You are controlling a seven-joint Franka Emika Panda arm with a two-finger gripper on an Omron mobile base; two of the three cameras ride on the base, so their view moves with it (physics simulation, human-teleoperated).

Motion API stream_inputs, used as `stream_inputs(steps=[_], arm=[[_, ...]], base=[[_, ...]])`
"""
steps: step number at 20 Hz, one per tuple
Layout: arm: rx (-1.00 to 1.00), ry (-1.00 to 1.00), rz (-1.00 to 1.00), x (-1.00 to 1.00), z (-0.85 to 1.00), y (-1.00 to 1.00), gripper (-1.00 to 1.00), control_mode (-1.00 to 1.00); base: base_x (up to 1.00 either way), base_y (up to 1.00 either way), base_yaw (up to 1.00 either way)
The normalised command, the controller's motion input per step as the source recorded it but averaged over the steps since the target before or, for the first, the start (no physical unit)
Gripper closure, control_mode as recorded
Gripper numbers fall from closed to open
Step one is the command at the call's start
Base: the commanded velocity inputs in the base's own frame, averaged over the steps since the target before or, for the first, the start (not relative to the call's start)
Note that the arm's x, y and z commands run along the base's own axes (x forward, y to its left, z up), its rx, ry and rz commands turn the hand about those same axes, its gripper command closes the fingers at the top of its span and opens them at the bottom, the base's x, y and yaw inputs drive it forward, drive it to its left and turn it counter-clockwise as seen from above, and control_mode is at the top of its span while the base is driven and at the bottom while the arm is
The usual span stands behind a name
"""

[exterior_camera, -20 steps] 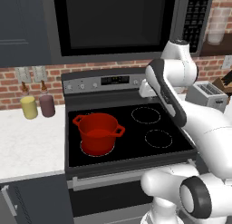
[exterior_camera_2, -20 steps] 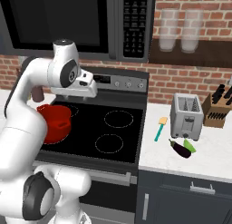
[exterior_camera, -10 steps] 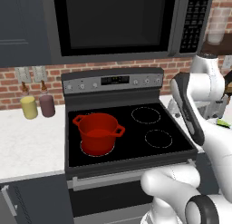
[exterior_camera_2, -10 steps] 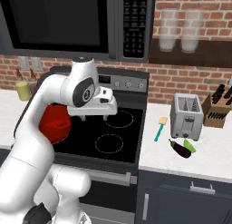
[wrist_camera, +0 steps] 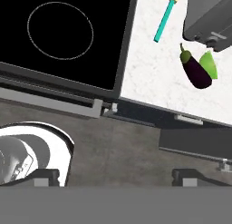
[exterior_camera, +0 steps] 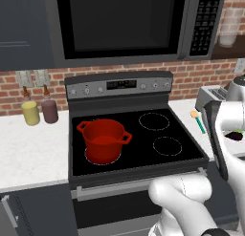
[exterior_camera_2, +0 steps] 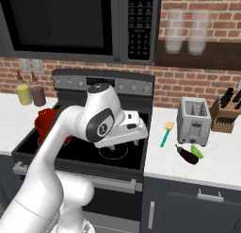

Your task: Put the eggplant and lemon wedge in the pot. Retrieve the spatula and lightly stir the vegetables in the pot.

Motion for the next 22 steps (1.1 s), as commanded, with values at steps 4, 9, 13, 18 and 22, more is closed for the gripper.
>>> stream_inputs(steps=[4, 9, 13, 18, 22], arm=[[-0.09, 0.03, 0.00, -0.01, -0.08, -1.00, -1.00, -1.00], [-0.02, 0.08, 0.00, 0.21, -0.22, -1.00, -1.00, -1.00], [0.00, 0.09, 0.00, 0.76, -0.51, -0.93, -1.00, -1.00], [0.00, 0.00, 0.05, 0.72, -0.36, -0.55, -1.00, -1.00], [0.04, 0.02, 0.09, 0.98, -0.45, -0.49, -1.00, -1.00]], base=[[0.00, 0.00, 0.00], [0.00, 0.00, 0.00], [0.00, 0.00, 0.00], [0.00, 0.00, 0.00], [0.00, 0.00, 0.00]])
